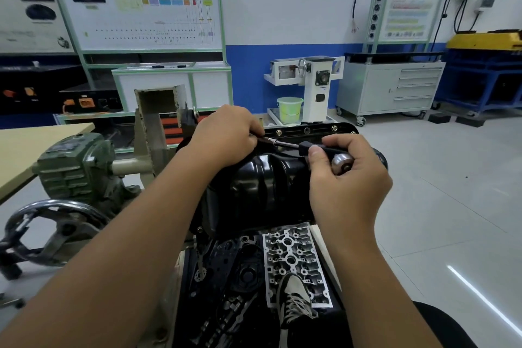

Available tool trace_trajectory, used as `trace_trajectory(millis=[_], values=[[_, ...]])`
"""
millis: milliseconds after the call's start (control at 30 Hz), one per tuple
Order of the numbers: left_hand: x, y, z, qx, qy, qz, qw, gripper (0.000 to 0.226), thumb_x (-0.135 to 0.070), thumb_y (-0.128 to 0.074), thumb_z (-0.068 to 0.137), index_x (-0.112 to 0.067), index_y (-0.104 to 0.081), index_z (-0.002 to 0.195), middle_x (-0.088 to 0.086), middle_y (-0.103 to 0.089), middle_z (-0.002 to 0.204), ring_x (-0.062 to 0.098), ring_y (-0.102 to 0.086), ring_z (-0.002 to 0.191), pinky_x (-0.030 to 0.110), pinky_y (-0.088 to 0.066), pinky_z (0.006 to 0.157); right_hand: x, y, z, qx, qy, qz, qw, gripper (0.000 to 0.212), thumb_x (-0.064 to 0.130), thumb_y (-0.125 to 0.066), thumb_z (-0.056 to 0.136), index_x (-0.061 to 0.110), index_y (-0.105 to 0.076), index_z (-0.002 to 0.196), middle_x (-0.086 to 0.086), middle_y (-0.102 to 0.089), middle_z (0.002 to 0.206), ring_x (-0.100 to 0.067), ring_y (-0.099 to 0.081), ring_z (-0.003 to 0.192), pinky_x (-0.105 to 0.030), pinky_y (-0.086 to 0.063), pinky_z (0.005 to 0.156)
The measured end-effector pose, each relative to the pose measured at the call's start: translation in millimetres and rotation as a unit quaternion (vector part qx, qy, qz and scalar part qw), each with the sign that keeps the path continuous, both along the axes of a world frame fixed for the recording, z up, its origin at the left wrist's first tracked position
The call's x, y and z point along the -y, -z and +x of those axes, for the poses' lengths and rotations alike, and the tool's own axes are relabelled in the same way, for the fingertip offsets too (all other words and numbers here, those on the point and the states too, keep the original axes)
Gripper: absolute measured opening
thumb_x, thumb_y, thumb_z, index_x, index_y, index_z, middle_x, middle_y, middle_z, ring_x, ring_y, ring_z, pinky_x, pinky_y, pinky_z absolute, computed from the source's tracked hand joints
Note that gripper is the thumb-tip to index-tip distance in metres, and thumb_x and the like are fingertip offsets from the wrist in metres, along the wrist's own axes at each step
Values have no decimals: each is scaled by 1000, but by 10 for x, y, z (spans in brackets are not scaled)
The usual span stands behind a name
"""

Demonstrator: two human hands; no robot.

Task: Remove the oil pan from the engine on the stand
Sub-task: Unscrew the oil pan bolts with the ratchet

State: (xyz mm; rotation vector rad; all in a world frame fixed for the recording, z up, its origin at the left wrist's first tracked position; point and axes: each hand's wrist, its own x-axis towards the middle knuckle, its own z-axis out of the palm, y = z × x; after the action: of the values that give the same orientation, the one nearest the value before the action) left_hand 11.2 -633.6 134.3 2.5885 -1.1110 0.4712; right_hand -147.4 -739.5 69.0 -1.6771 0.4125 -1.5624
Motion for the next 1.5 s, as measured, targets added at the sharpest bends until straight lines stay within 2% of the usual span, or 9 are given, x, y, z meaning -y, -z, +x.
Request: trace_trajectory(millis=[300, 433, 633, 733, 833, 900, 1033, 1367, 1500], values=[[-18, 16, 0, 47, -55, 46, 996, 27, -47, -52, 100, -48, -73, 118, -7, -61, 129, 27, -44, 124, 50, -44, 96, 157, 34, -3, 11, -27, 80, 996, 18, 12, -81, 85, 26, -70, 86, 22, -65, 69, 9, -62, 73, -3, -44, 66], [-1, 51, 14, 57, -62, 18, 996, 25, -39, -56, 100, -42, -75, 115, -2, -57, 123, 27, -44, 120, 47, -47, 94, 162, 42, 8, 11, -38, 84, 996, 19, 12, -81, 85, 27, -69, 85, 35, -65, 77, 10, -63, 75, -4, -45, 66], [18, 52, 28, 5, -68, -58, 996, 16, -23, -67, 94, -27, -81, 100, -3, -62, 99, 25, -60, 102, 45, -56, 91, 172, 66, 18, 14, -44, 83, 995, 15, 13, -81, 85, 24, -71, 87, 30, -64, 70, 7, -62, 71, -5, -44, 65], [89, 4, 15, 6, -79, -39, 996, 10, -20, -70, 93, -20, -80, 94, 0, -71, 97, 25, -67, 95, 44, -60, 87, 164, 62, 19, 15, -48, 82, 995, 15, 11, -80, 85, 23, -71, 87, 35, -64, 74, 11, -62, 74, -2, -43, 66], [168, -13, -9, 33, -104, -13, 994, 8, -10, -67, 92, -11, -74, 92, 9, -67, 92, 30, -67, 89, 45, -61, 78, 154, 58, 16, 16, -52, 77, 996, 17, 10, -80, 85, 24, -70, 86, 39, -63, 75, 15, -61, 76, 0, -42, 66], [200, -5, -10, 50, -119, -4, 992, 8, -6, -65, 89, -8, -66, 82, 10, -59, 81, 30, -63, 76, 41, -58, 68, 157, 56, 16, 17, -55, 77, 995, 18, 9, -80, 85, 24, -70, 85, 40, -62, 74, 16, -61, 75, 0, -41, 66], [194, 4, -17, 60, -123, 6, 991, 33, -12, -66, 87, -9, -41, 66, 8, -45, 70, 23, -46, 56, 34, -40, 55, 139, 62, 18, 21, -58, 71, 996, 18, 7, -80, 85, 22, -70, 86, 44, -61, 75, 20, -59, 78, 2, -40, 67], [347, 34, -55, 96, -158, 20, 983, 34, -9, -67, 85, -16, -38, 67, 3, -43, 70, 21, -37, 53, 28, -26, 51, 109, 67, 28, 25, -55, 60, 996, 19, 5, -79, 86, 21, -69, 85, 48, -58, 77, 23, -56, 79, 4, -38, 68], [370, 45, -61, 93, -164, 23, 982, 31, -10, -63, 86, -18, -40, 68, 2, -44, 72, 22, -40, 55, 30, -27, 54, 100, 70, 42, 21, -51, 59, 997, 21, 7, -79, 86, 25, -67, 85, 49, -57, 76, 23, -56, 78, 3, -38, 68]])
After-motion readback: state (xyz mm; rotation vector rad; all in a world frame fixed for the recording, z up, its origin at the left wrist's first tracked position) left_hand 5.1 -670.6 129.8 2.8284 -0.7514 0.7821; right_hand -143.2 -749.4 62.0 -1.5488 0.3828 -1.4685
